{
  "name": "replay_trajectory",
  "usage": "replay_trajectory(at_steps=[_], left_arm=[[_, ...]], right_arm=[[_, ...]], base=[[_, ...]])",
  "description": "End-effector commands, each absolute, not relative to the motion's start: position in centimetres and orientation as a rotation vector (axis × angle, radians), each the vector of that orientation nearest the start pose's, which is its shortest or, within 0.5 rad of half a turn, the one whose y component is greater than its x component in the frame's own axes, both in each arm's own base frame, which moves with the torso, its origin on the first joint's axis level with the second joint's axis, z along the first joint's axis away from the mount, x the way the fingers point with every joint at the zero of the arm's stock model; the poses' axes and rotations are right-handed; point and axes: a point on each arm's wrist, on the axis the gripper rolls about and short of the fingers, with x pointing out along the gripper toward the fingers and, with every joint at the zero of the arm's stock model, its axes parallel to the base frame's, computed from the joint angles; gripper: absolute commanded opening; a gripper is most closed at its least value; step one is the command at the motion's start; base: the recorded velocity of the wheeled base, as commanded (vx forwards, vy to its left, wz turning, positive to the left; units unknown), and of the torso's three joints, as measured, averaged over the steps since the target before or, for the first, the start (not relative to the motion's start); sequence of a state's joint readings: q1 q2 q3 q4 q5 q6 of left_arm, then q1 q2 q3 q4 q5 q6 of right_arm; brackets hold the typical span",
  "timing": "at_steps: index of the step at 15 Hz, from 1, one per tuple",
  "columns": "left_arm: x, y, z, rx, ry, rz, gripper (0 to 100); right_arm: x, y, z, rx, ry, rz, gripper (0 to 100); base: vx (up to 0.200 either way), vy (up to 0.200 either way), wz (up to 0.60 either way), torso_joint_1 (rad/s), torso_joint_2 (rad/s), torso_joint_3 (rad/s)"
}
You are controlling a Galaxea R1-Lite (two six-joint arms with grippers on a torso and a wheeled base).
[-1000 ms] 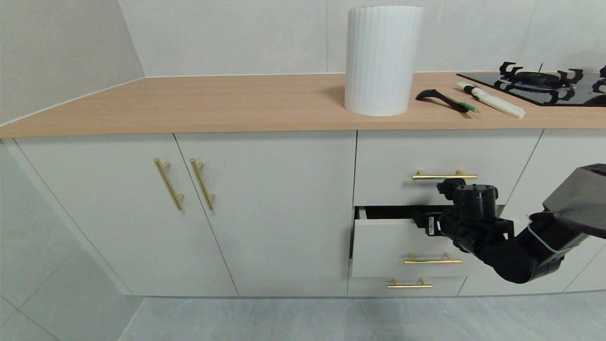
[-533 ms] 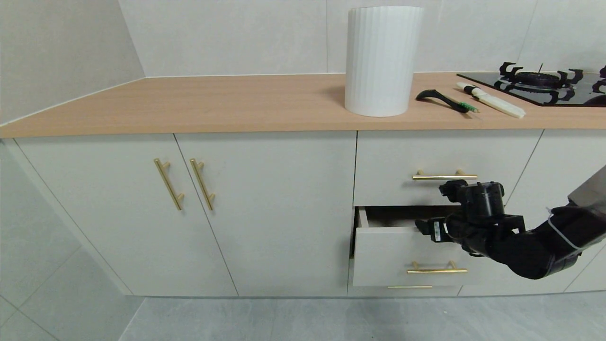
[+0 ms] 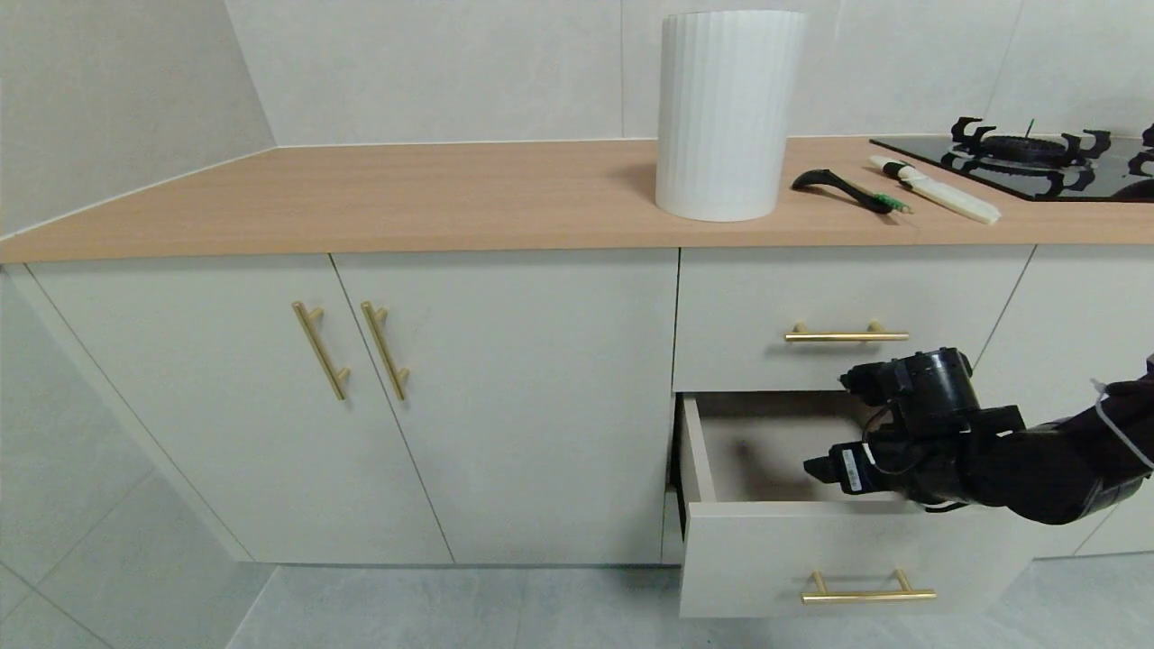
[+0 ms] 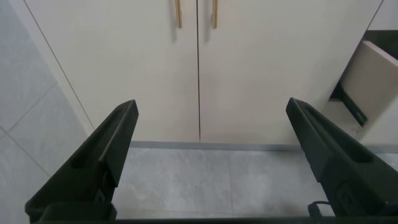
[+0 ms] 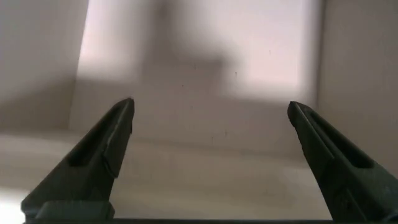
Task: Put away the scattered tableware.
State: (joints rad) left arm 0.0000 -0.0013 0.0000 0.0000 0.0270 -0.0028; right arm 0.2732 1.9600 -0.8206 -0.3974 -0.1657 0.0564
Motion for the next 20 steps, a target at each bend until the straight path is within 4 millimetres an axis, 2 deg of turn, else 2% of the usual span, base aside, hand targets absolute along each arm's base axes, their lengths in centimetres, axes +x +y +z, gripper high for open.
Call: replay_trajectory(at_steps=[1,3,11,20], left_arm=[[-2.3,0.1,7.5,-0.003,0.0,0.028,100],[-2.3,0.1,7.5,-0.003,0.0,0.028,100],[-2.3,0.1,7.5,-0.003,0.0,0.028,100],[-2.3,0.1,7.5,-0.003,0.0,0.028,100]], right_arm=[[31.3,8.5,9.7,-0.097,0.705,0.095,100],[30.3,8.3,10.3,-0.114,0.766,0.133,100],[28.1,8.5,10.5,-0.236,0.925,0.187,100],[24.5,8.3,11.5,-0.413,1.147,0.27,100]], base=[[0.0,0.0,0.0,0.0,0.0,0.0],[0.0,0.0,0.0,0.0,0.0,0.0],[0.0,0.0,0.0,0.0,0.0,0.0],[0.0,0.0,0.0,0.0,0.0,0.0]])
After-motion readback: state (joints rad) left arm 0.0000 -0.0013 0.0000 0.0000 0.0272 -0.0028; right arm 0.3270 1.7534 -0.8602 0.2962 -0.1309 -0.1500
